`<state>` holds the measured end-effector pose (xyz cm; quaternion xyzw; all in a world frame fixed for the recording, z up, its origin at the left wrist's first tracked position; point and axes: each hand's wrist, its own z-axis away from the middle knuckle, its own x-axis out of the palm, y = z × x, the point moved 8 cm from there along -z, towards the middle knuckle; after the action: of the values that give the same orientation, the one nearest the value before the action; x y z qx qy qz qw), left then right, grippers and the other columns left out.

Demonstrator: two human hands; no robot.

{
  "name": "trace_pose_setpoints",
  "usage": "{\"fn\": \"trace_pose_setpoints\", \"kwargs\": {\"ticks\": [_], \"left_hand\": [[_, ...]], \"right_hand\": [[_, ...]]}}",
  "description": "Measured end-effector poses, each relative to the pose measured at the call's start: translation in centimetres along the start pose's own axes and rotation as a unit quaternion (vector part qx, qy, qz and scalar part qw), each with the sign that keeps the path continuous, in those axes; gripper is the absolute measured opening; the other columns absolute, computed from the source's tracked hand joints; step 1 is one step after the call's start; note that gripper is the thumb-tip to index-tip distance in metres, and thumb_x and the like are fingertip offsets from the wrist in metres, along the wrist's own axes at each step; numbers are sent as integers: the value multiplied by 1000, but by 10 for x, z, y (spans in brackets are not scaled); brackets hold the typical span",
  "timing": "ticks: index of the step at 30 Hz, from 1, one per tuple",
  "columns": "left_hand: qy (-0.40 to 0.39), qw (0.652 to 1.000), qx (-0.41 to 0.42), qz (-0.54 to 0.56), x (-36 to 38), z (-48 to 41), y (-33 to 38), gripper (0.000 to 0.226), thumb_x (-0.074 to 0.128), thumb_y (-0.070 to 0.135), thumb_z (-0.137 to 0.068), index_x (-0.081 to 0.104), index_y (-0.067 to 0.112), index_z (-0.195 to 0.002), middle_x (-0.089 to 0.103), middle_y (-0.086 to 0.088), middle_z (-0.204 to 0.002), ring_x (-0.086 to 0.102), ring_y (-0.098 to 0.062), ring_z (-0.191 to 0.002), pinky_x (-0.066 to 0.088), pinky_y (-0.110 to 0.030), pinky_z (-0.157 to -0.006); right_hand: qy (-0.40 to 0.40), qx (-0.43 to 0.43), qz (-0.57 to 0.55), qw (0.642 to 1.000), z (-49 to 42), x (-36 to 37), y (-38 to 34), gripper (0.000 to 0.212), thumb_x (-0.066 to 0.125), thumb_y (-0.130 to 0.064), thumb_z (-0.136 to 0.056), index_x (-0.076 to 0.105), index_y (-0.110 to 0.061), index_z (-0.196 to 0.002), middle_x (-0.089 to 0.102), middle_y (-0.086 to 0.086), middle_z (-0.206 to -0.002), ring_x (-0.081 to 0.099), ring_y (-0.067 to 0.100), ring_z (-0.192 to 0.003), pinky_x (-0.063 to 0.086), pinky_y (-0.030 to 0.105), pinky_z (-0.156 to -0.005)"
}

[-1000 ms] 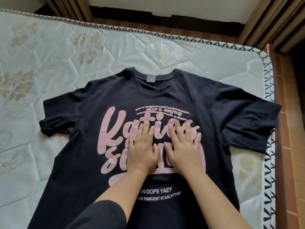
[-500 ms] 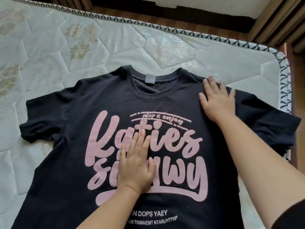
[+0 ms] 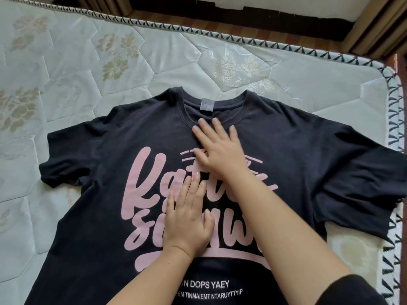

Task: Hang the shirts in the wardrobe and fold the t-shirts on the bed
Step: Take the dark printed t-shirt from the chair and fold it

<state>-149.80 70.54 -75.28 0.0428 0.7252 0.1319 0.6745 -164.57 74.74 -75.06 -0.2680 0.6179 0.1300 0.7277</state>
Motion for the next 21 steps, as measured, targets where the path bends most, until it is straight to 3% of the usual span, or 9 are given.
{"fn": "trace_pose_setpoints", "kwargs": {"ticks": [7, 11, 13, 17, 19, 21], "left_hand": [[-9, 1000, -3, 14, -1, 1, 0, 64, 38, 30, -75, 35, 20, -139, 34, -1, -150, 25, -14, -137, 16, -43, -109], [-9, 1000, -2, 8, 0, 1, 0, 65, 38, 31, -75, 35, 20, -139, 34, -1, -150, 26, -15, -137, 16, -42, -109], [-9, 1000, -1, 7, 0, 1, 0, 65, 38, 31, -75, 36, 20, -139, 34, -1, -150, 26, -15, -137, 17, -43, -109], [-7, 1000, 0, 9, 0, 1, 0, 66, 39, 31, -75, 35, 19, -139, 33, -1, -151, 26, -15, -138, 19, -45, -107], [-11, 1000, -2, 7, 0, 1, 0, 66, 39, 31, -75, 34, 20, -140, 32, 0, -151, 26, -15, -138, 19, -44, -108], [-13, 1000, -3, 7, 1, 0, 0, 67, 39, 31, -75, 34, 21, -140, 32, 0, -151, 25, -15, -138, 17, -44, -108]], "right_hand": [[-5, 181, 22, 983, 1, -34, 132, 59, 20, -52, -98, 4, -34, -151, -4, -14, -158, -6, 20, -146, -1, 52, -115], [-23, 242, 30, 970, 5, -39, 146, 61, 16, -51, -99, 1, -24, -152, -9, -5, -159, -10, 26, -146, -1, 56, -113], [-3, 215, 38, 976, 0, -42, 122, 63, 20, -48, -99, 2, -18, -152, -8, 0, -159, -10, 28, -145, -3, 59, -112], [0, 39, 40, 998, -5, -23, 48, 60, 25, -44, -100, 4, -23, -152, -7, -5, -159, -11, 20, -146, -5, 52, -114], [-10, 23, 24, 999, -7, -15, 44, 58, 25, -46, -99, 6, -28, -151, -5, -10, -159, -10, 18, -146, -4, 50, -114], [0, 62, 9, 998, -13, -19, 66, 58, 25, -48, -99, 5, -32, -151, -4, -13, -158, -9, 17, -146, -4, 49, -114]]}}
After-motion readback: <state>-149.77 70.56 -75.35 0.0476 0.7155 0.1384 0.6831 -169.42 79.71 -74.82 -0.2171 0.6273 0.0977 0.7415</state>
